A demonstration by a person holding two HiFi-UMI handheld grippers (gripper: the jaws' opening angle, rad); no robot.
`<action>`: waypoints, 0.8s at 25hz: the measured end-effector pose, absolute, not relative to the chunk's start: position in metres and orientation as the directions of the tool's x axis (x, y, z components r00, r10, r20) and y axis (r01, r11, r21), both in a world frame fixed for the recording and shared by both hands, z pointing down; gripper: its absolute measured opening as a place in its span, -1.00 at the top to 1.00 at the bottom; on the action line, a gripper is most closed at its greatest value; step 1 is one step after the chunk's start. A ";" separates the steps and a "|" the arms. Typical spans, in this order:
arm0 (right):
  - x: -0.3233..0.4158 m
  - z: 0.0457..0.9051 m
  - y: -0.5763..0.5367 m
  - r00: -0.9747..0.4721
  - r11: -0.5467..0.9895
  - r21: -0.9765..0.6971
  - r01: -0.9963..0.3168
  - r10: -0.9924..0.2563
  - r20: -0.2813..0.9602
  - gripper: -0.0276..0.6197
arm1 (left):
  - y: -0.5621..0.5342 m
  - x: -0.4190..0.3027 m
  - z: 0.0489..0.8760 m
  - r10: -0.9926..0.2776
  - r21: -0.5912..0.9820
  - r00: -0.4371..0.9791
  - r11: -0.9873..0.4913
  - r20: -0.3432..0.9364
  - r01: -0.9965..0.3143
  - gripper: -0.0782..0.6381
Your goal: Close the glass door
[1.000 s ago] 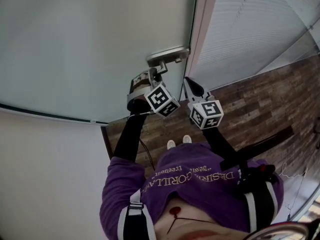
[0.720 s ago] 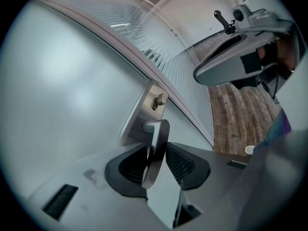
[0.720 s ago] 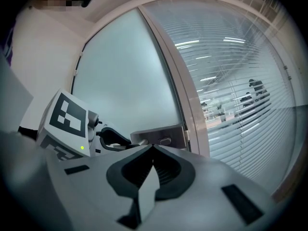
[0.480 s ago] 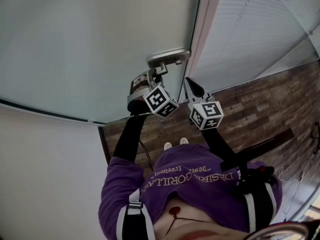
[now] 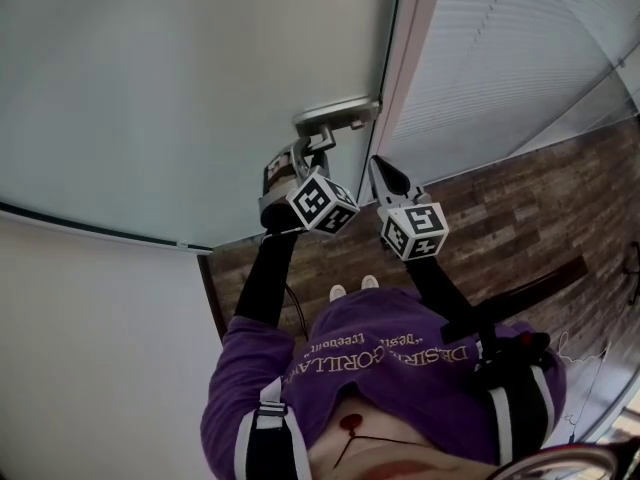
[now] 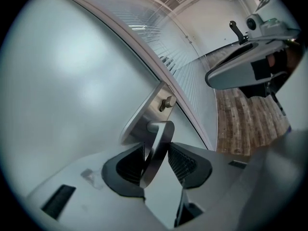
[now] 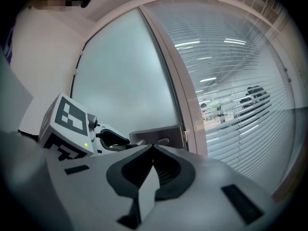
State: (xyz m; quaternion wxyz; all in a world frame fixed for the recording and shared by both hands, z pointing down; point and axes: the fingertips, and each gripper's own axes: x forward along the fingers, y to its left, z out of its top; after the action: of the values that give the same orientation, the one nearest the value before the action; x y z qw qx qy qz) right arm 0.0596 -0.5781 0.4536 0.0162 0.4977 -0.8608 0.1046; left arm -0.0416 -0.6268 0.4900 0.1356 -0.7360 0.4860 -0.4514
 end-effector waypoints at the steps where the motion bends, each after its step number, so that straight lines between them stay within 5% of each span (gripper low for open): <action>1: 0.060 0.454 -0.578 -0.502 0.481 -0.164 -0.861 -0.855 0.133 0.94 | -0.627 -0.042 0.490 -0.838 -0.633 0.121 -0.489 0.533 -0.599 0.39; 20: 0.063 0.451 -0.586 -0.489 0.470 -0.150 -0.870 -0.862 0.135 0.94 | -0.640 -0.047 0.492 -0.811 -0.541 0.169 -0.512 0.560 -0.667 0.35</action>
State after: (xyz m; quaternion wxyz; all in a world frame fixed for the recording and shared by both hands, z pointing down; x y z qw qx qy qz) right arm 0.0633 -0.5859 0.4513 0.0204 0.5052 -0.8570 0.0994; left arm -0.0468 -0.6396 0.4917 0.0852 -0.7598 0.4864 -0.4229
